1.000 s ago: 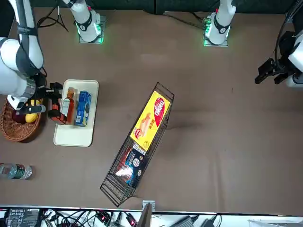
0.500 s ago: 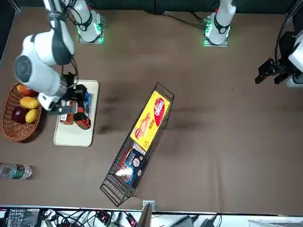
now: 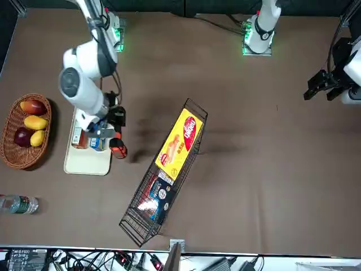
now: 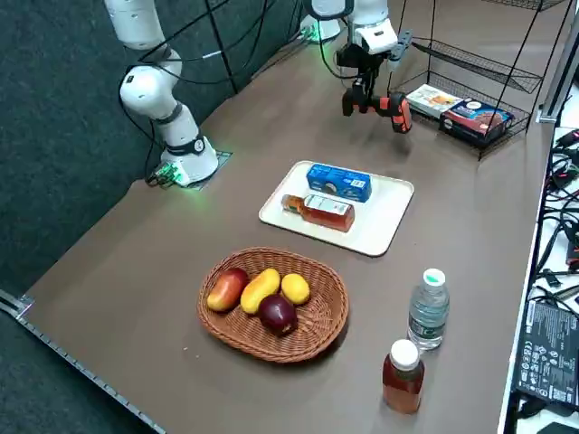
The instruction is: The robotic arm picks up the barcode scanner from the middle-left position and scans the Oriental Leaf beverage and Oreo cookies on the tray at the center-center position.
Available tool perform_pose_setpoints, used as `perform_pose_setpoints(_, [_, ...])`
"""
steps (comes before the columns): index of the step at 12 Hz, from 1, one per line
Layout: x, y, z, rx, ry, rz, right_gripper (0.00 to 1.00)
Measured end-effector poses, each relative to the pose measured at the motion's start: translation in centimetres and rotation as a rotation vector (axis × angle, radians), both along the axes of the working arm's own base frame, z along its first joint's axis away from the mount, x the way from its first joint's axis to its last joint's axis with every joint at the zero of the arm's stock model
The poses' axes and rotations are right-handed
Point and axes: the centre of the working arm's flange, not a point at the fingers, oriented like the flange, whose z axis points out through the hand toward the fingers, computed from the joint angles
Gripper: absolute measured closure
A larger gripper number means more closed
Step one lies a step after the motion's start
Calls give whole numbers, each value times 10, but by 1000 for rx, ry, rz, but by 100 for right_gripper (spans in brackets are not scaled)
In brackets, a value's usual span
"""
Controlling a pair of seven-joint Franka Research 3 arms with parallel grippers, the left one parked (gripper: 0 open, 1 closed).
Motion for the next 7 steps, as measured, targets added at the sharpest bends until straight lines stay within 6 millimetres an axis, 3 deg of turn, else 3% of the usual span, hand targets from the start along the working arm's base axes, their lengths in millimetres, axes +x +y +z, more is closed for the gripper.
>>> perform_pose_setpoints(3, [-6, 24, -26, 1, -30, -5, 57])
perform_pose_setpoints(7, [-31, 33, -73, 9, -92, -4, 57])
